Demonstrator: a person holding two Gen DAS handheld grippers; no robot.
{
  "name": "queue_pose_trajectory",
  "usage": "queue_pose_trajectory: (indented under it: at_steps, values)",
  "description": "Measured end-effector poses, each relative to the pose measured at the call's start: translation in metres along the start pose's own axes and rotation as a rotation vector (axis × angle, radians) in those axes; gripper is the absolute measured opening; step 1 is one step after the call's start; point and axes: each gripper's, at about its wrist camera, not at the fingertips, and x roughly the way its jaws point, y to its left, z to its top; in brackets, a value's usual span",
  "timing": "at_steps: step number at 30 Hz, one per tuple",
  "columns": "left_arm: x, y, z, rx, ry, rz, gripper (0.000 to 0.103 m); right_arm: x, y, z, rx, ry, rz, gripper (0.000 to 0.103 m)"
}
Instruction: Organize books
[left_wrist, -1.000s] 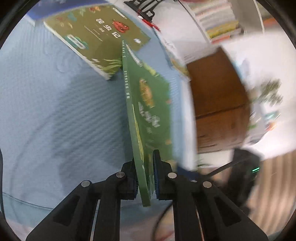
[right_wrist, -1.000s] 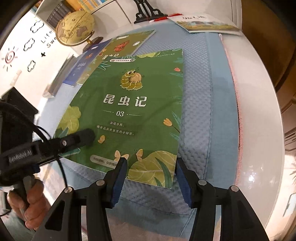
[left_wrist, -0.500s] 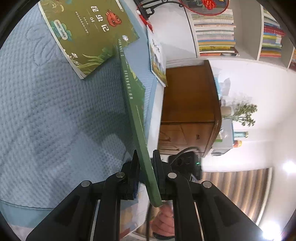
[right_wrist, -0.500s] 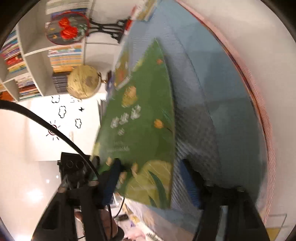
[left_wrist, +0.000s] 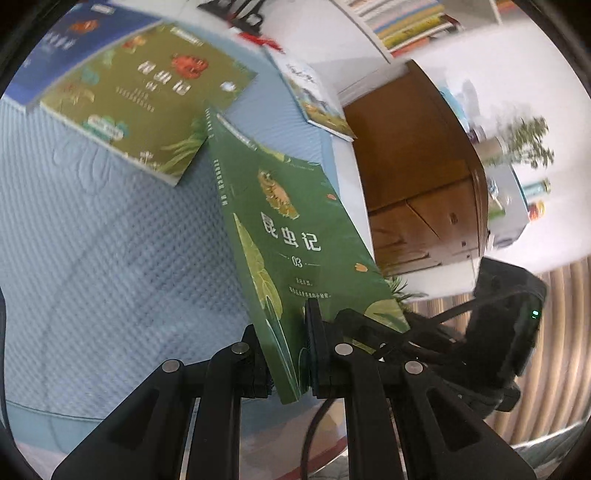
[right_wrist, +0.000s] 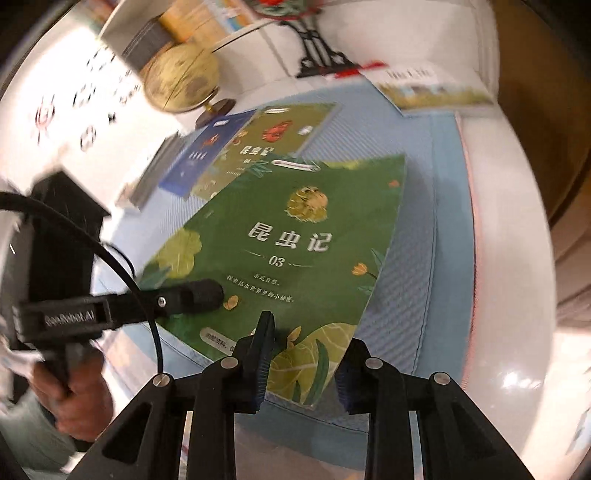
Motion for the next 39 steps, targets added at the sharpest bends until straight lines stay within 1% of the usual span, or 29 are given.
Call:
queue_pose_trajectory:
  at_steps: [4,7,11,13,15,17,18,20,22,25,28,31,34,38,39]
  values:
    - [-0.019,-0.002,0.001,0.081,-0.008,0.045,0.011,-0.005,0.030,-0.001,-0.116,-0.015,-0.080,0.028]
    - [-0.040,0.007,0.006,0.079,-0.019,0.033,0.011,-0.006,0.055,0.003,-0.168,-0.043,-0.117,0.028]
    - [-0.082,0.028,0.017,0.073,-0.073,0.024,0.011,-0.003,0.094,0.024,-0.208,-0.083,-0.113,0.028]
    - [-0.106,0.042,0.025,0.073,-0.107,0.036,0.011,0.005,0.120,0.041,-0.237,-0.102,-0.102,0.028]
    - [-0.136,0.062,0.036,0.063,-0.150,0.051,0.011,0.016,0.146,0.059,-0.245,-0.117,-0.071,0.028]
    - [-0.159,0.078,0.046,0.053,-0.186,0.073,0.011,0.028,0.166,0.074,-0.245,-0.123,-0.032,0.028]
    - [-0.174,0.091,0.051,0.044,-0.208,0.086,0.012,0.040,0.183,0.086,-0.250,-0.126,-0.003,0.028]
    - [-0.200,0.116,0.062,0.034,-0.243,0.116,0.012,0.056,0.209,0.102,-0.262,-0.129,0.028,0.028]
    - [-0.227,0.145,0.074,0.026,-0.271,0.152,0.012,0.081,0.243,0.123,-0.272,-0.120,0.057,0.028]
    - [-0.262,0.188,0.097,0.007,-0.286,0.191,0.013,0.117,0.289,0.149,-0.270,-0.091,0.088,0.028]
    - [-0.290,0.234,0.116,-0.035,-0.299,0.193,0.013,0.151,0.329,0.169,-0.288,-0.086,0.096,0.028]
    - [-0.306,0.273,0.135,-0.078,-0.298,0.188,0.013,0.184,0.356,0.189,-0.263,-0.066,0.103,0.028]
    - [-0.315,0.298,0.154,-0.093,-0.287,0.192,0.014,0.210,0.373,0.206,-0.221,-0.053,0.108,0.029]
    - [-0.319,0.325,0.179,-0.145,-0.266,0.211,0.021,0.232,0.385,0.222,-0.159,-0.067,0.095,0.029]
    - [-0.317,0.330,0.185,-0.153,-0.251,0.228,0.023,0.238,0.388,0.224,-0.147,-0.067,0.085,0.029]
